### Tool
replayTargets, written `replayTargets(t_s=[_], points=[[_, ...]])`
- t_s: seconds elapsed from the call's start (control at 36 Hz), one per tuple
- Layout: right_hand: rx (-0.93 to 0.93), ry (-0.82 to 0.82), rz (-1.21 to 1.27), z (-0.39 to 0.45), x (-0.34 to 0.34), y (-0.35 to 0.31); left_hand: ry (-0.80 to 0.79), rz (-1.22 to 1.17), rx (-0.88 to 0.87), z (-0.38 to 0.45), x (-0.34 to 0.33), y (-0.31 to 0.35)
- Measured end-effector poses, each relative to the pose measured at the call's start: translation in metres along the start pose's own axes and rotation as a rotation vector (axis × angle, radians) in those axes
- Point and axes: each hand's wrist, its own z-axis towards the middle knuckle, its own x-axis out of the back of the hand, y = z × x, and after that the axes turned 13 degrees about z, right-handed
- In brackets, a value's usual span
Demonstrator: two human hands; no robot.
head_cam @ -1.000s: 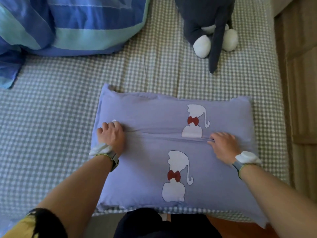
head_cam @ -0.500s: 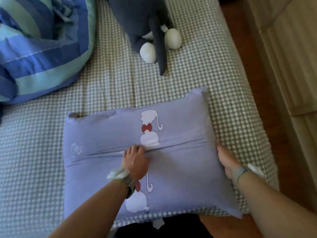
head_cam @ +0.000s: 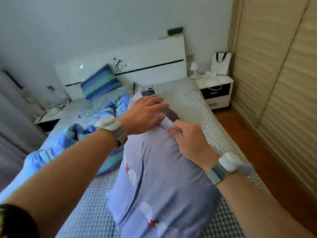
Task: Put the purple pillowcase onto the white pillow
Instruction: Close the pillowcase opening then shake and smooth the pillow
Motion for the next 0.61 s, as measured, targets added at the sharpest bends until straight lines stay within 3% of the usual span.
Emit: replayTargets(t_s=[0.08, 0.22, 0.31, 0.36, 0.44, 0.5, 0.56, 0.61], points=[[0.130, 0.019, 0.013, 0.044, -0.008, -0.069, -0.043, 0.051, 0.074, -0.035, 0.070, -0.044], [0.259, -0.106, -0.124, 0.079, -0.033, -0.152, 0.194, 0.097, 0.350, -0.101, 0.110, -0.093], [0.158, -0.332, -0.453, 0.095, -0.020, -0.158, 0.299, 0.084, 0.432, -0.119, 0.122, -0.107], [-0.006, -0.361, -0.629, 0.105, 0.003, -0.154, 0.322, 0.079, 0.439, -0.126, 0.130, -0.114], [0.061, -0.229, -0.894, 0.115, 0.015, -0.161, 0.238, 0.151, 0.477, -0.130, 0.147, -0.116], [0.152, -0.151, -1.006, 0.121, 0.007, -0.179, 0.159, 0.341, 0.478, -0.133, 0.161, -0.124], [0.269, -0.041, -1.045, 0.130, 0.000, -0.210, 0.209, 0.478, 0.485, -0.141, 0.187, -0.136], [0.434, 0.171, -1.013, 0.141, -0.001, -0.247, 0.347, 0.529, 0.514, -0.155, 0.217, -0.151]])
